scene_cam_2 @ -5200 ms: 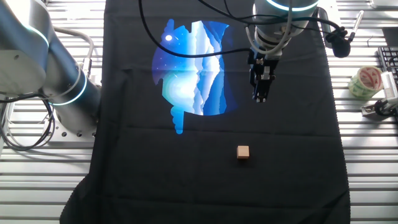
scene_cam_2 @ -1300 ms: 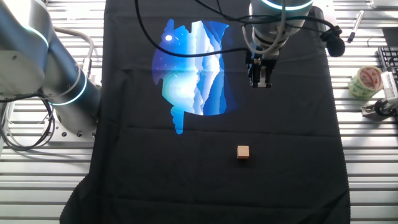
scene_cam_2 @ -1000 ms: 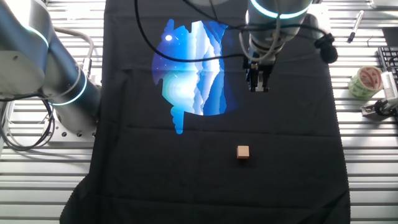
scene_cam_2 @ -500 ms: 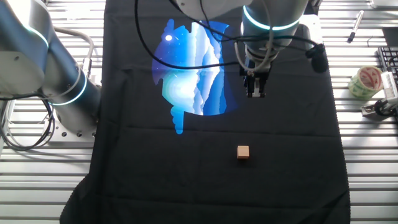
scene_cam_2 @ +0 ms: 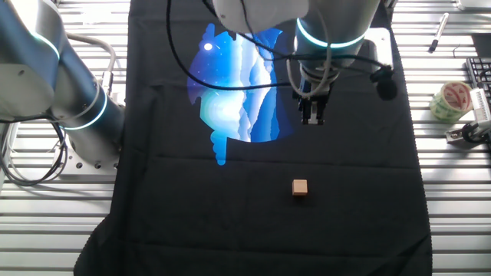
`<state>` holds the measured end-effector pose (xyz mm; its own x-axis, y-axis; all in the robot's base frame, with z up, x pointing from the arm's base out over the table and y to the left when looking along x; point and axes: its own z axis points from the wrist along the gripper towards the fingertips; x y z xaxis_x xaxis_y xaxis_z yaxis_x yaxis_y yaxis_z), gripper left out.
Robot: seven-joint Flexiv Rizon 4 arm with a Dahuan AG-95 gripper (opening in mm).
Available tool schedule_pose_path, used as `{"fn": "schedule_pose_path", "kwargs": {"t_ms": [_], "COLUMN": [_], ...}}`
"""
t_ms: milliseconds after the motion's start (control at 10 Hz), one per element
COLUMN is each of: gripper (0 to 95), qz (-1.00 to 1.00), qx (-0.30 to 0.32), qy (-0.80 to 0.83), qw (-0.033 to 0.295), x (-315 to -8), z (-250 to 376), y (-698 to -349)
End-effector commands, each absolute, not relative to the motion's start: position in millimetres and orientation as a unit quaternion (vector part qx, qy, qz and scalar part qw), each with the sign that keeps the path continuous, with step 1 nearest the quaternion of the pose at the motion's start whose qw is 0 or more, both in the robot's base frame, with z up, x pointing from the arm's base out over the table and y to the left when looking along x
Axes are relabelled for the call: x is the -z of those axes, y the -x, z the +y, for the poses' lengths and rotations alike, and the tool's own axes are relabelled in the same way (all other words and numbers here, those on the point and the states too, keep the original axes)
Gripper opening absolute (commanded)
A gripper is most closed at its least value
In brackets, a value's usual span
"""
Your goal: Pick up the small block on the left and move it to the right
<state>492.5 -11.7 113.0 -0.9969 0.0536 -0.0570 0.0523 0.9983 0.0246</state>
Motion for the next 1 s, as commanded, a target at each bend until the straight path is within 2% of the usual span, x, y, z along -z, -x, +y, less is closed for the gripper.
{"fn": "schedule_pose_path", "kwargs": {"t_ms": [100, 1000], "gripper": [0.0, 0.0], "qz": [0.999, 0.999], "qx": [-0.018, -0.013], "qy": [-0.018, -0.023], "qw": [0.028, 0.041], "x": [-114.7, -104.6], "z": [-20.7, -36.1], "y": [-488.4, -480.4]}}
